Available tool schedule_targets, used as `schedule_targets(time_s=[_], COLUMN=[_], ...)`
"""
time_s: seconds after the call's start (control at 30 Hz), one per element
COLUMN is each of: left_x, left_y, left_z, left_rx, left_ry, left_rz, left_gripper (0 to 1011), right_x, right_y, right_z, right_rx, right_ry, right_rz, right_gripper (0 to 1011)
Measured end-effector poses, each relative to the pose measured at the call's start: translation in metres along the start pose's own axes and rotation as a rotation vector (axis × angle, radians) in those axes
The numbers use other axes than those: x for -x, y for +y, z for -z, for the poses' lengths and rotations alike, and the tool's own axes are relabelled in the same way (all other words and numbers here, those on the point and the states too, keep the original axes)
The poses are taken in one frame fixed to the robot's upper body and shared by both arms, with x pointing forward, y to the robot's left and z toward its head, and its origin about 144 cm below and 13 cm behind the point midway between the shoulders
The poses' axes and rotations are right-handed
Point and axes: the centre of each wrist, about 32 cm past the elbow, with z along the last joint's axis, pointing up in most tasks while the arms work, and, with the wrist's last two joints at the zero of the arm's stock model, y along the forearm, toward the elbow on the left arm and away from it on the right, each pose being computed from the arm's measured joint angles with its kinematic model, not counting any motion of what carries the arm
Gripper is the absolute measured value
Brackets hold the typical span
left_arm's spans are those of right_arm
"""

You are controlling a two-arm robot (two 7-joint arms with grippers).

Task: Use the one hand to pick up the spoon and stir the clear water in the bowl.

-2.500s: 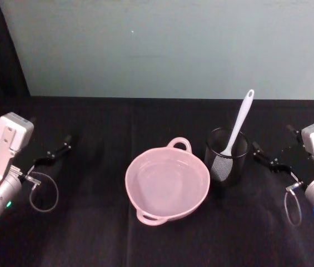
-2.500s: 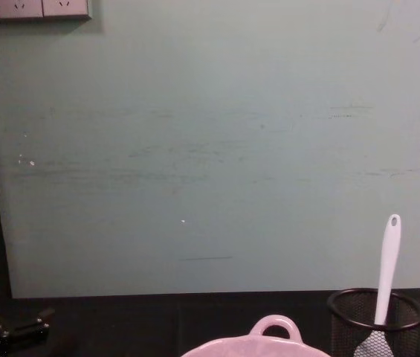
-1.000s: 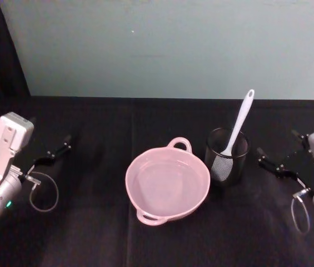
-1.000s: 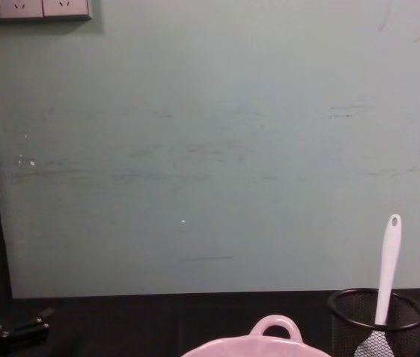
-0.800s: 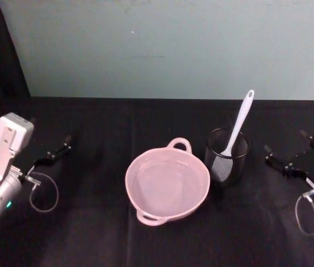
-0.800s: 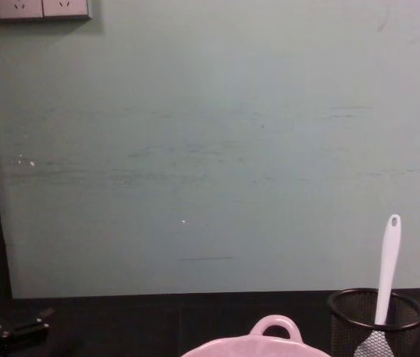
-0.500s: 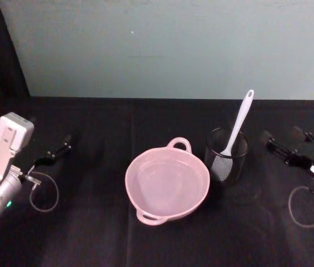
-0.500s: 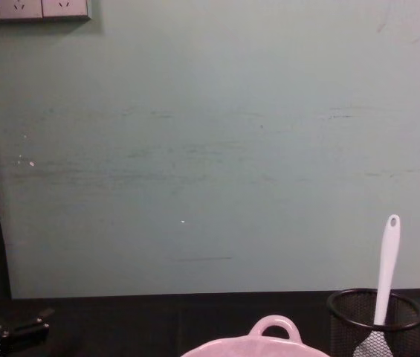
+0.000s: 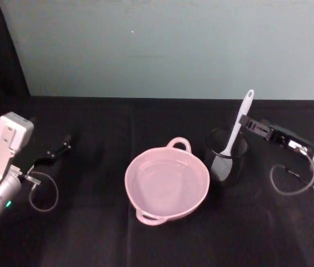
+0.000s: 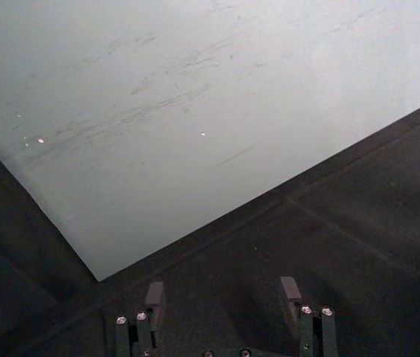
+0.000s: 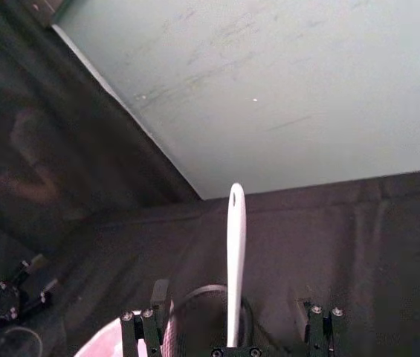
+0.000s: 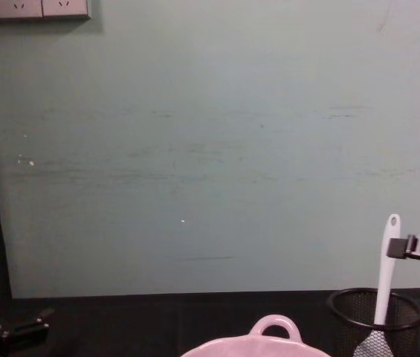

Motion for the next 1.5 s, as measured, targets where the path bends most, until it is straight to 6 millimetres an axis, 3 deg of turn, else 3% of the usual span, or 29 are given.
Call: schedule_targets(time_s=[0.3, 0.73, 1.1, 1.5], left_x=[0.000, 0.000, 0.000, 0.000], left_y=[0.000, 0.000, 0.000, 0.000], left_z=[0.000, 0.000, 0.000, 0.000], left_rx=[0.000, 0.000, 0.000, 0.000], left_ry=[0.000, 0.000, 0.000, 0.000], left_rz=[0.000, 0.000, 0.000, 0.000], left_gripper=[1005, 1005, 1005, 1005], right_x=[-0.027, -0.034, -0.033, -0.030], right_y=[0.033, 0.044, 0.039, 0.034], right_z=[-0.003, -0.004, -0.002, -0.005], right_rx=[-0.034, -0.054, -0.060, -0.036], right_ry=[0.041, 0.074, 0.076, 0.058], right_rz=[-0.095, -0.149, -0.130, -0.123], right_gripper=[1003, 964, 682, 256])
